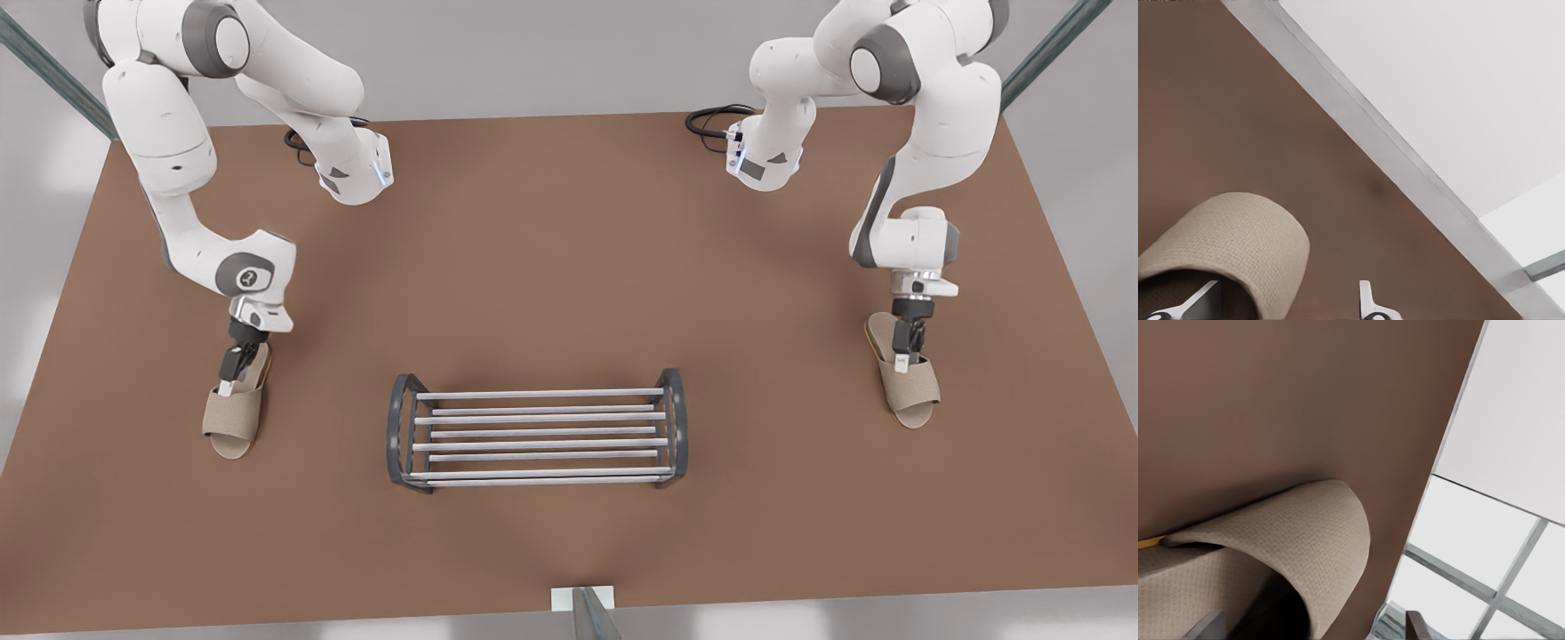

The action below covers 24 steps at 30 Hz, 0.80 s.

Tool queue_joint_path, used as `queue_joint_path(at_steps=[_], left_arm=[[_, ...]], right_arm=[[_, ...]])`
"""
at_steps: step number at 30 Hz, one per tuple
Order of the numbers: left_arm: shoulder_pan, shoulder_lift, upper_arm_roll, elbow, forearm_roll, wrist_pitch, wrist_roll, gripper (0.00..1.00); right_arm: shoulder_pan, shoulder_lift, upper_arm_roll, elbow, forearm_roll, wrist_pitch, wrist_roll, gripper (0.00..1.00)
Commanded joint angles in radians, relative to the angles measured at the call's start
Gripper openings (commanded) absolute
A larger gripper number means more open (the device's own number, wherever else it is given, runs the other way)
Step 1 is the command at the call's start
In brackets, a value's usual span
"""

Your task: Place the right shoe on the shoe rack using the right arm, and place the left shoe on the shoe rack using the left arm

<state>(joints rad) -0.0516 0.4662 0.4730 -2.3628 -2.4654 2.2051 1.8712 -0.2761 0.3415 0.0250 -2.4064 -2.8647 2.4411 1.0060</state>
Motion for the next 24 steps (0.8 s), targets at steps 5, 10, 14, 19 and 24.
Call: queue_joint_path(at_steps=[5, 10, 14, 19, 24], left_arm=[[0.004, 0.032, -0.013, 0.045, -0.006, 0.007, 0.106, 1.0], [0.006, 0.048, -0.03, 0.06, -0.004, 0.007, 0.071, 0.94], [0.006, 0.054, -0.034, 0.066, -0.003, 0.007, 0.069, 0.67], [0.006, 0.057, -0.034, 0.068, -0.003, 0.007, 0.071, 0.54], [0.006, 0.057, -0.034, 0.068, 0.0, 0.008, 0.069, 0.39]], right_arm=[[0.0, 0.005, -0.001, 0.021, -0.059, -0.008, 0.335, 1.0], [-0.002, 0.028, -0.017, 0.032, -0.117, -0.043, 0.345, 1.0], [0.014, 0.036, -0.017, -0.016, -0.165, -0.194, 0.332, 1.0], [0.014, 0.051, -0.03, -0.022, -0.258, -0.266, 0.312, 1.0], [0.012, 0.051, -0.033, -0.017, -0.266, -0.26, 0.287, 1.0]])
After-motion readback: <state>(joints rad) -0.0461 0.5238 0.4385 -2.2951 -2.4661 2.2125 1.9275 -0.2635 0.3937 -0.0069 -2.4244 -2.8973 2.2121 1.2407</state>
